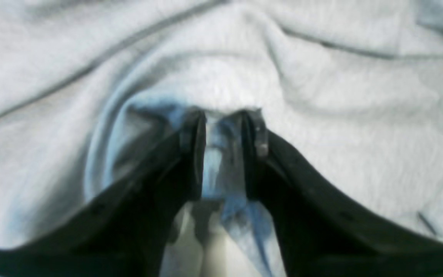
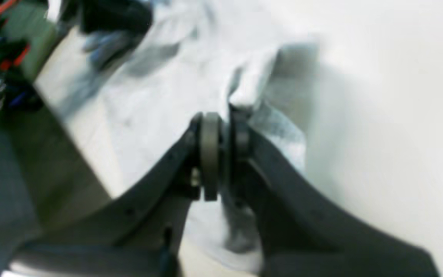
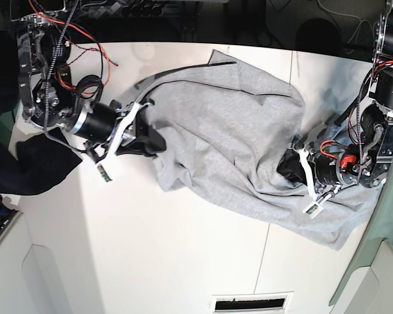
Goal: Layout the t-shirt on the table in an organized manner, then fold the t-shirt properly
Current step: 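Drag the held fabric with the right gripper away from the left gripper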
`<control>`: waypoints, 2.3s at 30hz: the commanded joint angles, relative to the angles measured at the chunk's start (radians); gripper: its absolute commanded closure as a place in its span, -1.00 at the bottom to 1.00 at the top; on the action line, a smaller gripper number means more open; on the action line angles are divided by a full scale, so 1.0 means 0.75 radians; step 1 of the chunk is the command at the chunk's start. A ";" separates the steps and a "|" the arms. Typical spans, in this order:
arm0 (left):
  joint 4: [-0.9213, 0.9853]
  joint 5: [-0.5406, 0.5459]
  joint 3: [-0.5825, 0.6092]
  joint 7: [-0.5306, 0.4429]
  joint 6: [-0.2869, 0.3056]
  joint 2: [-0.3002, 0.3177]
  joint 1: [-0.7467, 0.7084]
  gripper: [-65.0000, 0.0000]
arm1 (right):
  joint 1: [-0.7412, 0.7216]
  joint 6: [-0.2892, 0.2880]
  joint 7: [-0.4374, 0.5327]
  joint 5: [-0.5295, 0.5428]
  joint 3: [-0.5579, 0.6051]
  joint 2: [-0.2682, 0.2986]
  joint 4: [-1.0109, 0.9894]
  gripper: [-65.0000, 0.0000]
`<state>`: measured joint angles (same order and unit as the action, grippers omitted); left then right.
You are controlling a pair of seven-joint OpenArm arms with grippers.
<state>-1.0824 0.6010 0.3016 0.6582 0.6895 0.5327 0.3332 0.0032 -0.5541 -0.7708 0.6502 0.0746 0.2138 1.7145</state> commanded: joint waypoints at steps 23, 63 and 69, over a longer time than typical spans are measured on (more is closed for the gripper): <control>-0.084 0.131 -0.009 0.067 0.011 0.095 0.005 0.46 | -0.019 0.022 0.141 -0.233 0.404 -0.079 0.023 -0.06; -0.084 0.129 -0.009 0.050 0.011 0.103 -0.158 0.46 | 0.025 -0.015 0.259 -0.243 0.328 -0.282 -0.301 1.00; -0.084 0.121 -0.009 0.033 0.011 0.103 -0.197 0.46 | 0.026 -0.014 0.263 -0.244 0.255 -0.282 -0.089 1.00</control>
<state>-1.1313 0.6846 0.3016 0.6941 0.6895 0.5934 0.1745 0.0360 -0.5571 -0.6003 0.4469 0.2676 0.0082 1.6295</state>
